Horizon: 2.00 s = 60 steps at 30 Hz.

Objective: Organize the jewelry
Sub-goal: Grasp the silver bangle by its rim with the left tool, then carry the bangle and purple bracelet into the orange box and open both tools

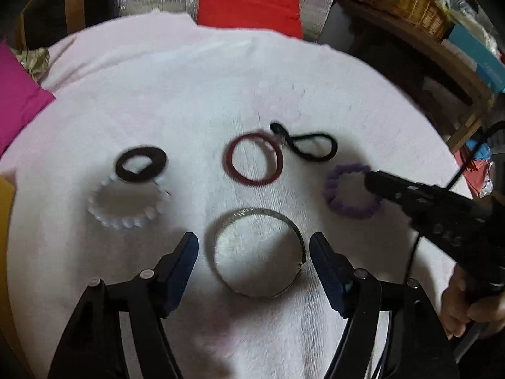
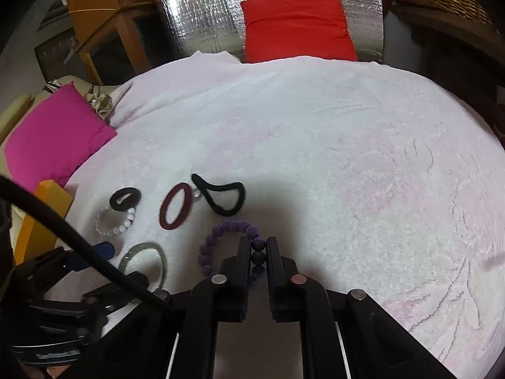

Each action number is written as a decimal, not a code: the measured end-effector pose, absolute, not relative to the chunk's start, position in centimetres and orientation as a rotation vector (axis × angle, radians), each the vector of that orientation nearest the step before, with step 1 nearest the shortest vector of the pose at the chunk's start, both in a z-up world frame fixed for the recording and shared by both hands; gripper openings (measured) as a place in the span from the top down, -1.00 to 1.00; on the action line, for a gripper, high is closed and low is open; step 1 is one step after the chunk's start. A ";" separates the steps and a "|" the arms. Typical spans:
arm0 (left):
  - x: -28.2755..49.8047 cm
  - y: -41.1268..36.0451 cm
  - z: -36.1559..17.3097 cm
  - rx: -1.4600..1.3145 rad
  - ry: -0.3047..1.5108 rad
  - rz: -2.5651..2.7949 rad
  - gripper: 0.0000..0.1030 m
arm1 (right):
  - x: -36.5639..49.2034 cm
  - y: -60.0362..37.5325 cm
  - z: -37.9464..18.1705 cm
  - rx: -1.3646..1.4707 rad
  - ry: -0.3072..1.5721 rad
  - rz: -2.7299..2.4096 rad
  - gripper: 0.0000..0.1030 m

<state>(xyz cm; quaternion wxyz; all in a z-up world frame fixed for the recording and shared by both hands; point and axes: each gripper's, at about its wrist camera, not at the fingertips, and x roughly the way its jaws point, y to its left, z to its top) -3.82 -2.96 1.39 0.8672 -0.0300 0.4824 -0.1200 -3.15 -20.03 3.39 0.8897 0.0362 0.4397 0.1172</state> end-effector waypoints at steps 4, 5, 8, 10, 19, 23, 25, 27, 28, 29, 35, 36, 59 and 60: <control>-3.7 -4.1 1.1 0.000 0.981 -0.232 -0.45 | -3.0 -20.8 3.2 0.092 0.922 0.238 0.80; -3.7 -4.1 1.0 -0.003 0.973 -0.232 -0.45 | -3.0 -20.8 3.1 0.096 0.925 0.239 0.80; -3.7 -3.9 0.9 -0.003 0.955 -0.234 -0.28 | -3.0 -20.5 3.3 0.094 0.923 0.245 0.79; -3.7 -3.9 1.0 -0.009 0.946 -0.232 -0.21 | -3.1 -20.1 3.6 0.094 0.913 0.256 0.80; -4.6 -0.7 3.9 -0.049 0.871 -0.158 -0.21 | -4.1 -17.4 5.5 0.102 0.850 0.315 0.79; -5.8 1.5 5.6 -0.070 0.830 -0.100 -0.21 | -4.6 -15.5 6.8 0.113 0.813 0.359 0.79; -6.6 2.9 6.7 -0.087 0.809 -0.069 -0.21 | -4.9 -14.5 7.4 0.113 0.798 0.378 0.79; -7.2 4.4 7.7 -0.103 0.786 -0.042 -0.21 | -5.2 -13.3 8.1 0.117 0.787 0.399 0.79; -7.8 5.5 8.6 -0.118 0.763 -0.022 -0.21 | -5.4 -12.6 8.4 0.117 0.780 0.412 0.79; -8.3 6.2 9.1 -0.127 0.751 -0.008 -0.21 | -5.5 -11.9 8.7 0.117 0.774 0.425 0.79; -11.9 12.1 12.5 -0.192 0.664 0.105 -0.21 | -6.5 -6.3 10.4 0.109 0.744 0.521 0.79; -12.4 13.1 12.8 -0.199 0.654 0.125 -0.21 | -6.7 -5.0 10.7 0.108 0.744 0.546 0.79; -20.5 31.2 6.8 -0.366 0.772 0.513 -0.21 | -10.2 17.2 9.9 0.044 0.810 0.933 0.79; -20.4 31.3 6.3 -0.365 0.786 0.515 -0.21 | -9.9 17.8 9.3 0.035 0.823 0.931 0.79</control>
